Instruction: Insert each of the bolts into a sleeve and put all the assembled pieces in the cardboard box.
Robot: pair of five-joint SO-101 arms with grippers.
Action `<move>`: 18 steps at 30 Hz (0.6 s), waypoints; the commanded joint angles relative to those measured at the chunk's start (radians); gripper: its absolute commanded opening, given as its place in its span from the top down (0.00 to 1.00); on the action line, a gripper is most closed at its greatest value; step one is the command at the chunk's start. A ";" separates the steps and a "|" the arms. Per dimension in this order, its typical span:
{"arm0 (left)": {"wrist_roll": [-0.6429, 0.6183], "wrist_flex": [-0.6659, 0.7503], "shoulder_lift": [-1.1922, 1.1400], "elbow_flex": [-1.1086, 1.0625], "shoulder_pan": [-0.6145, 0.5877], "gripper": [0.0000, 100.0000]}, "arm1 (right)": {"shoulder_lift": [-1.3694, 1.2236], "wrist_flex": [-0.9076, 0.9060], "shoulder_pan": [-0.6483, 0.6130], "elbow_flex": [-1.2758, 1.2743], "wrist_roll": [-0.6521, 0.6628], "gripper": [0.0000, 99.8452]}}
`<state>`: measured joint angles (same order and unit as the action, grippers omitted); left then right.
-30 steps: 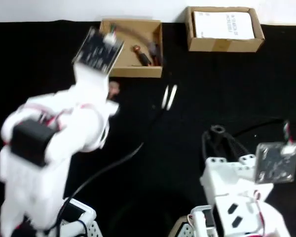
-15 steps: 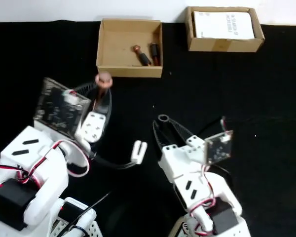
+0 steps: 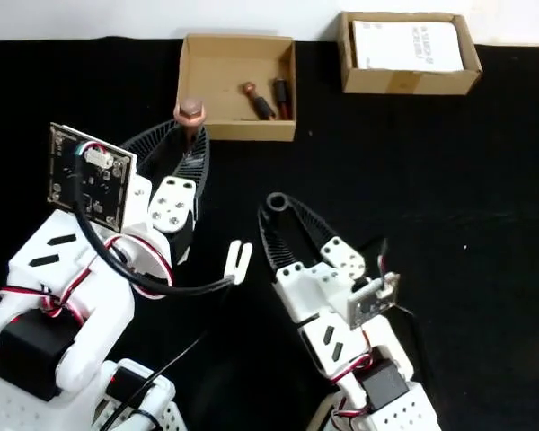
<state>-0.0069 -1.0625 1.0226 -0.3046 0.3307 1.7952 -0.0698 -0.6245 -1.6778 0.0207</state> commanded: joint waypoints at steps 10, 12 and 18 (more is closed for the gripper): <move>-0.008 -0.040 -0.004 0.001 0.015 0.99 | 0.013 0.022 -0.010 -0.127 0.008 0.99; -0.008 -0.041 0.002 0.001 0.016 0.99 | 0.013 0.022 -0.010 -0.127 0.008 0.99; -0.084 -0.037 0.073 0.001 0.087 0.99 | 0.005 0.021 -0.013 -0.127 0.008 0.99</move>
<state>-0.0468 -1.1070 1.0472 -0.3092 0.4043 1.7952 -0.0667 -0.6337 -1.6778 0.0207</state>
